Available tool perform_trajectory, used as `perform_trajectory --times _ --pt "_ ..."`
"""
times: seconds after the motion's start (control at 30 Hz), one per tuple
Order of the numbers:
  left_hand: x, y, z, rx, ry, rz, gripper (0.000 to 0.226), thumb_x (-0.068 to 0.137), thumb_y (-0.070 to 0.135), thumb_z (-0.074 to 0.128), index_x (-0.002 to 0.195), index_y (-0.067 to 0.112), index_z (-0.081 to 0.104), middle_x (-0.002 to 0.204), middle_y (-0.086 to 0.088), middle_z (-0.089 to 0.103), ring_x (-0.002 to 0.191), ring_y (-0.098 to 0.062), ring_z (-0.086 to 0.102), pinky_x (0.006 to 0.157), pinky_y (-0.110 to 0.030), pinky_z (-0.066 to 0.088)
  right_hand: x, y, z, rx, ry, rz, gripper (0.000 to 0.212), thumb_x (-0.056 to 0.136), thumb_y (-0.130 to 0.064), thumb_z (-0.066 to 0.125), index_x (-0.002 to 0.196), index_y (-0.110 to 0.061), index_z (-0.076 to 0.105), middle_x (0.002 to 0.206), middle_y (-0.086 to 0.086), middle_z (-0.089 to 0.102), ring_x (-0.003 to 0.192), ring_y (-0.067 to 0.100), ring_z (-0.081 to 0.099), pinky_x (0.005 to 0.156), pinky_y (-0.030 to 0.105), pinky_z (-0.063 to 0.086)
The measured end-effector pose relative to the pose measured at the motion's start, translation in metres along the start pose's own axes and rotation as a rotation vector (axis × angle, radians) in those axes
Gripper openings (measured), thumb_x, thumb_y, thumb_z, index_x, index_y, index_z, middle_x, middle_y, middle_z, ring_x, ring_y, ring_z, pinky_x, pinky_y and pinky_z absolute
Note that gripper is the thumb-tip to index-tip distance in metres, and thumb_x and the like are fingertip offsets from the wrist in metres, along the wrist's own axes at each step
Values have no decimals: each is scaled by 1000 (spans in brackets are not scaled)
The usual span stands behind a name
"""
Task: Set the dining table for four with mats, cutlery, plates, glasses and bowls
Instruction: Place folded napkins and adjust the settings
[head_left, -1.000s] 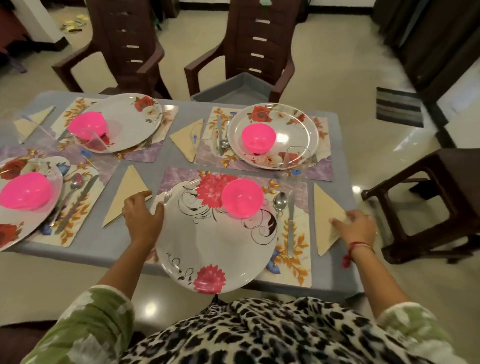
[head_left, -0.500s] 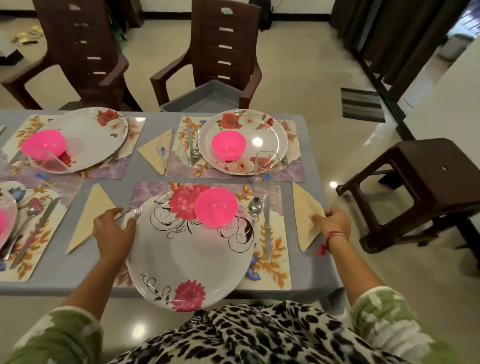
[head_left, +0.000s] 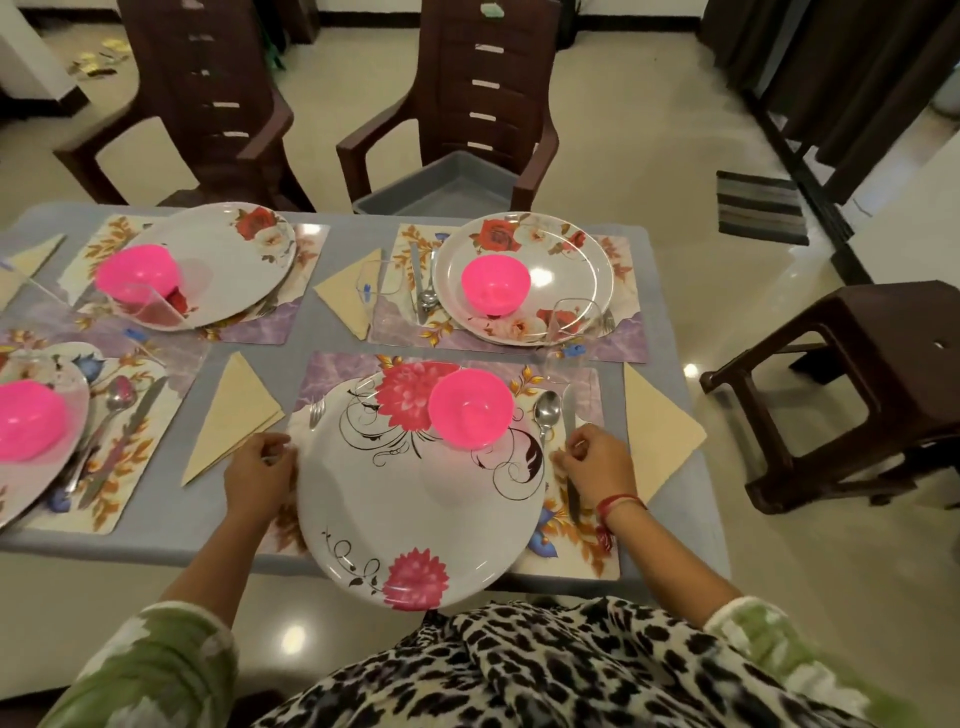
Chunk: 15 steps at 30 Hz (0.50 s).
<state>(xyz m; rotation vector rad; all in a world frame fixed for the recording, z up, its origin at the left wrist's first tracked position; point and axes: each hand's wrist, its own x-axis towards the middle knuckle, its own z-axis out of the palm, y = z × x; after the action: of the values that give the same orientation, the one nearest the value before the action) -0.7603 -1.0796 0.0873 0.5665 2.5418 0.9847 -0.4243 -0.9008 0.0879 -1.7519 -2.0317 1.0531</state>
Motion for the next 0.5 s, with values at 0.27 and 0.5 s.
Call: perform_trajectory --times 0.27,0.5 --pt "5 10 0 -74 38 22 19 90 17 58 107 9 63 101 -9 65 91 -27 60 80 -39 51 5 5 -4 -14 65 46 8 86 -15 63 81 -10 66 79 5 66 75 21 61 66 26 44" --pt "2 18 -1 -5 85 45 23 91 15 57 112 5 62 104 -10 63 93 -23 56 78 -34 43 21 -24 2 35 -62 81 50 86 -23 66 43 -12 41 43 1 37 41 12 31 42 23 26"
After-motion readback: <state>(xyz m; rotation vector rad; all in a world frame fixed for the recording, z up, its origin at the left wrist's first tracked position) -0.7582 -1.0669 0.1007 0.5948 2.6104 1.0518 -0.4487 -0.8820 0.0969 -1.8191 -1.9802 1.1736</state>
